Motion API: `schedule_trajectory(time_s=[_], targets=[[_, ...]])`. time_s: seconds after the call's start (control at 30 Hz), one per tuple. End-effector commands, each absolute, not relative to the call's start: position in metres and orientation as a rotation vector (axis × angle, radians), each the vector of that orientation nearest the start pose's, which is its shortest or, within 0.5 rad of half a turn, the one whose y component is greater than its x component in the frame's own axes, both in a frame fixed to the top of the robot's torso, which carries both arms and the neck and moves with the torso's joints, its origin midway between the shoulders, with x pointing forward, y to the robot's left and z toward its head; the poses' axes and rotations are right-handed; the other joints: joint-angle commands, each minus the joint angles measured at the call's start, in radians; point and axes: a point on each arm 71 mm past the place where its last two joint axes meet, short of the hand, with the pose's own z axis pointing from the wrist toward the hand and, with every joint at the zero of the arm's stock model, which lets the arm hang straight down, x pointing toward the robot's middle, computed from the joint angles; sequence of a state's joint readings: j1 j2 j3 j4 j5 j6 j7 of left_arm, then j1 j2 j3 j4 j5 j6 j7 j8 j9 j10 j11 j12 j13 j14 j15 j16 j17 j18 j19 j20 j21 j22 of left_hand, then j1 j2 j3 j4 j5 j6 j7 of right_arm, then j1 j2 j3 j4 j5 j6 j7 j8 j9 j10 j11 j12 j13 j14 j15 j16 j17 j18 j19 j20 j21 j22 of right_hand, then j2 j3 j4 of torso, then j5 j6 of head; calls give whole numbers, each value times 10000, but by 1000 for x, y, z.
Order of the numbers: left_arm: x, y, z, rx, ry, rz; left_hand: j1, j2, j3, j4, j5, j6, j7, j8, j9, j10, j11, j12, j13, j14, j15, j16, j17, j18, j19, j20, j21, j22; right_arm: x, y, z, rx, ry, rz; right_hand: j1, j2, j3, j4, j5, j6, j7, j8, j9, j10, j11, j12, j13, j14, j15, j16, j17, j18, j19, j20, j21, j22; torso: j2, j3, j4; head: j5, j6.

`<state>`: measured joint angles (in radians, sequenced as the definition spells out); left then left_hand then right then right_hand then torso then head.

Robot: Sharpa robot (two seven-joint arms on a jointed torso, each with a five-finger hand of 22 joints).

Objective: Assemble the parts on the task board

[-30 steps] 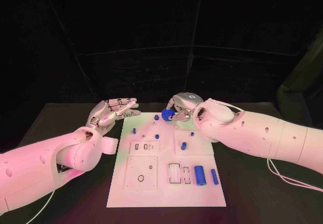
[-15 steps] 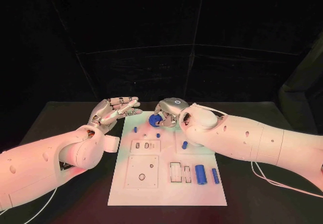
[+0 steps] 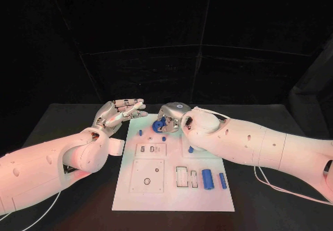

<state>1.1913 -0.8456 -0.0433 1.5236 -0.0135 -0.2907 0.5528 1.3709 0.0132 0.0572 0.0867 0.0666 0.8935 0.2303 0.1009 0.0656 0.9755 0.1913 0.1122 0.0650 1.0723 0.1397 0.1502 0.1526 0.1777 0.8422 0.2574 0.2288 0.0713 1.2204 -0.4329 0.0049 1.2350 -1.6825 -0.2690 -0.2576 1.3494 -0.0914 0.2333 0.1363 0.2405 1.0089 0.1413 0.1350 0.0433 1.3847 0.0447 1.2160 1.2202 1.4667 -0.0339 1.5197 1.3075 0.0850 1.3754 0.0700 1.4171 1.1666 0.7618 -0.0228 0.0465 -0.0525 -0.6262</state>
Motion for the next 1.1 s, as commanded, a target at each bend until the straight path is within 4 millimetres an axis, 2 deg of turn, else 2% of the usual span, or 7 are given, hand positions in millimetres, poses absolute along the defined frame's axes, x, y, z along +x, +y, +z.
schedule_trajectory(time_s=[0.03, 0.23, 0.63, 0.77, 0.83, 0.9, 1.1], targets=[[487, 209, -171, -10024, 12898, -16595, 36, 102, -17, -61, -16, -5, 137, -40, -1, 7, -2, -56, -10, 52, 41, -69, 8, 75, 23, 26, -67, -11, 532, -71, -173, -3071, 15883, 5014, -85, -143, -4, -33, -257, -870, 113, -494, 182, -209, 149, -267, -196, 772, 159, 32, 1270, -61, -25, 142, -36, -24, -3, 2, -13, -10, 2], [487, 210, -171, -10030, 12907, -16589, 36, 102, -17, -61, -16, -5, 137, -40, -1, 7, -2, -56, -10, 52, 41, -69, 8, 75, 23, 26, -67, -11, 534, -72, -173, -2919, 15883, 4852, -286, -283, -162, 17, -368, -1330, 254, -694, 212, -470, 292, -603, -477, 775, 299, 44, 1304, -48, -52, 295, -54, -59, -3, 1, -3, -33, -2], [487, 211, -171, -10053, 12936, -16563, 38, 105, -15, -72, -17, -9, 141, -47, -3, 3, 0, -61, -11, 53, 42, -76, 9, 75, 25, 26, -71, -13, 535, -75, -174, -2747, 15974, 4606, -466, -320, -314, 148, -307, -1339, 271, -632, 249, -506, 322, -622, -488, 767, 338, 34, 1280, -42, -60, 353, -57, -63, 1, 0, -16, -49, 6], [487, 211, -171, -10057, 12935, -16551, 38, 104, -16, -80, -18, -15, 144, -53, -4, -4, 3, -68, -12, 53, 43, -82, 10, 74, 26, 26, -74, -14, 534, -74, -176, -2730, 16280, 4767, -990, -478, -785, 616, -199, -1359, 292, -610, 258, -478, 353, -560, -440, 770, 368, 43, 1306, -41, -64, 388, -57, -62, 1, 5, -13, -68, -5], [487, 211, -171, -10059, 12936, -16547, 38, 104, -16, -80, -18, -16, 145, -53, -4, -4, 4, -68, -12, 53, 43, -83, 10, 74, 26, 26, -74, -14, 534, -74, -178, -2682, 16579, 4843, -1649, -360, -1190, 1202, 255, -1263, 281, -545, 279, -409, 362, -426, -324, 775, 383, 53, 1332, -46, -45, 395, -38, -23, 0, 2, -5, -70, 1], [487, 211, -171, -10060, 12937, -16545, 38, 104, -16, -80, -18, -16, 145, -53, -4, -4, 4, -68, -12, 53, 43, -83, 10, 74, 26, 26, -74, -14, 534, -75, -180, -2575, 16882, 4915, -2348, -179, -1610, 1436, 965, -1105, 252, -461, 301, -286, 331, -188, -106, 785, 361, 74, 1386, -57, -12, 383, -10, 37, -1, 2, -2, -78, -4], [487, 211, -171, -10066, 12930, -16521, 36, 105, -17, -88, -19, -26, 150, -62, -6, -16, 8, -77, -15, 54, 45, -90, 10, 74, 27, 27, -78, -16, 536, -79, -182, -2311, 17284, 5037, -2828, 138, -2151, 1541, 804, -1091, 253, -466, 274, -147, 342, 110, 177, 806, 362, 112, 1484, -82, 46, 383, 49, 158, 0, 3, -10, -80, -22]])
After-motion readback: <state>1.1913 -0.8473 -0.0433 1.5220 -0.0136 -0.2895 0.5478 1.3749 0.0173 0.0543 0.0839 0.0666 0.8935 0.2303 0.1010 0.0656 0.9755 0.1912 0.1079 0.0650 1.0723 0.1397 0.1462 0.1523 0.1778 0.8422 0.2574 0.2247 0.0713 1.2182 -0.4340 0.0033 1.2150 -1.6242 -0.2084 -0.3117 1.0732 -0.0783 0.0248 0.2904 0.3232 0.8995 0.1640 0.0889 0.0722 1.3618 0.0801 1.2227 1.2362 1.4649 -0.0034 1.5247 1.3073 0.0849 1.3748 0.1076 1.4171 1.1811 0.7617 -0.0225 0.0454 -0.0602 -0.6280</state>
